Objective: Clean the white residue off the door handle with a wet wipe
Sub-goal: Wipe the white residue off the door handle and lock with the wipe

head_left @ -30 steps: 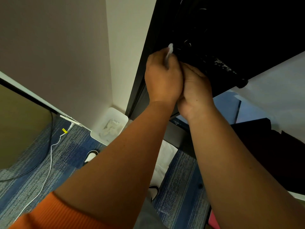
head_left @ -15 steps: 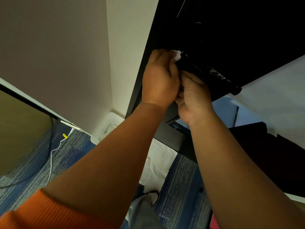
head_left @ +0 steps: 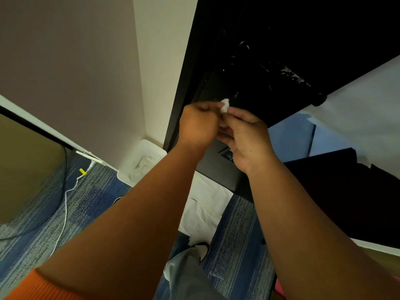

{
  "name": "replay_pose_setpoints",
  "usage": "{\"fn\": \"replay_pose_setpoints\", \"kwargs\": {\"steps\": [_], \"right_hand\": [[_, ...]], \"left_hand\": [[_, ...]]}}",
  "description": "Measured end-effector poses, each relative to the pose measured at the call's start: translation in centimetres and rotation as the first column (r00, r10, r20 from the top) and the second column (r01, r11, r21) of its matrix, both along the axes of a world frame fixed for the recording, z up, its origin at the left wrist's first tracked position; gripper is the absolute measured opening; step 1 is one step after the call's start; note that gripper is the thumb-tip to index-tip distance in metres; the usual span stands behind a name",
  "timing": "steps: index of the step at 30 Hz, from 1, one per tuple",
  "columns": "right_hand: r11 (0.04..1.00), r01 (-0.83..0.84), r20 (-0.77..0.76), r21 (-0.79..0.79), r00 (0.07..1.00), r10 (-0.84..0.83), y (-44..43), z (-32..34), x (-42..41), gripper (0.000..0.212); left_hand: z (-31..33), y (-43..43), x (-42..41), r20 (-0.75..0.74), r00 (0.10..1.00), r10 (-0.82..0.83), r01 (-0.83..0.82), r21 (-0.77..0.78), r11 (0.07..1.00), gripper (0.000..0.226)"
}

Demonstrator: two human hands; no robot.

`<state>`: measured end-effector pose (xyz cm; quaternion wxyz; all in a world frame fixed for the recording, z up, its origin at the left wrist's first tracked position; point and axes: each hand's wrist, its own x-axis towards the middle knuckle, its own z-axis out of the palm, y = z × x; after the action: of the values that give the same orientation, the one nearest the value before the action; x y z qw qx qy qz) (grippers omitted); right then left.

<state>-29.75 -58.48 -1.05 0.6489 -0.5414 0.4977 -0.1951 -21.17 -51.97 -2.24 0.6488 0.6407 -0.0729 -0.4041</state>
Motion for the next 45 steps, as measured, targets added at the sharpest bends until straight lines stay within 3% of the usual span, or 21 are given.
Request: {"fn": "replay_pose_setpoints", "kwargs": {"steps": [3, 6, 8, 11, 15, 17, 21, 24, 27, 31, 36, 42, 45], "right_hand": [[0.990, 0.137, 0.042, -0.045, 0.990, -0.135, -0.4, 0.0, 0.1, 0.027], [0.928, 0.322, 0.160, -0.189, 0.942, -0.294, -0.7, 1.4, 1.2, 0.019], [0.879, 0.332, 0.241, -0.342, 0.935, -0.259, -0.6, 2.3, 2.7, 0.012], [0.798, 0.336, 0.260, -0.500, 0.937, -0.232, 0.0, 3.1, 4.8, 0.031], [0.802, 0.341, 0.248, -0.490, 0.937, -0.247, -0.7, 2.6, 5.2, 0.021], [0.837, 0.340, 0.264, -0.429, 0.933, -0.244, -1.1, 2.5, 4.9, 0.015], [0.775, 0.339, 0.246, -0.533, 0.939, -0.241, 0.3, 2.9, 5.4, 0.018], [0.807, 0.393, 0.284, -0.441, 0.914, -0.290, 0.4, 2.0, 5.6, 0.020], [0.848, 0.479, 0.297, -0.226, 0.863, -0.409, 0.5, 0.6, 5.0, 0.018], [0.881, 0.471, 0.225, -0.039, 0.863, -0.452, 2.4, -1.5, 3.8, 0.020], [0.919, 0.395, 0.106, 0.013, 0.913, -0.394, 4.1, -3.9, 3.1, 0.022], [0.925, 0.378, 0.113, 0.030, 0.919, -0.379, 4.7, -4.6, 3.0, 0.018], [0.936, 0.352, 0.131, 0.024, 0.927, -0.352, 4.1, -4.4, 3.2, 0.017]], "left_hand": [[0.2, 0.1, 0.9, -0.116, 0.993, 0.015, -0.025, -0.083, 0.996, 0.030], [1.3, 0.2, 1.9, -0.098, 0.993, 0.061, -0.071, -0.095, 0.993, 0.024], [2.5, 0.1, 2.5, -0.047, 0.995, 0.090, -0.095, -0.121, 0.988, 0.022], [4.0, -0.5, 3.2, 0.058, 0.992, 0.115, -0.102, -0.188, 0.977, 0.028], [4.4, -0.8, 3.8, 0.164, 0.980, 0.116, -0.088, -0.168, 0.982, 0.006], [4.2, -0.8, 4.0, 0.187, 0.976, 0.116, -0.088, -0.152, 0.985, 0.010], [4.2, -0.8, 4.2, 0.200, 0.974, 0.105, -0.078, -0.141, 0.987, 0.015], [4.8, -0.4, 4.4, 0.248, 0.967, 0.065, -0.037, -0.117, 0.992, 0.014], [5.0, -0.1, 4.7, 0.300, 0.954, 0.016, 0.010, -0.085, 0.996, 0.008], [4.4, 0.8, 4.9, 0.312, 0.949, -0.039, 0.055, -0.043, 0.998, 0.010], [3.7, 1.9, 5.0, 0.270, 0.961, -0.062, 0.063, 0.005, 0.998, 0.015], [4.9, -0.5, 4.5, 0.375, 0.924, -0.078, 0.095, -0.027, 0.995, 0.028], [4.5, -1.1, 4.6, 0.275, 0.960, -0.060, 0.070, -0.027, 0.997, 0.021]]}}
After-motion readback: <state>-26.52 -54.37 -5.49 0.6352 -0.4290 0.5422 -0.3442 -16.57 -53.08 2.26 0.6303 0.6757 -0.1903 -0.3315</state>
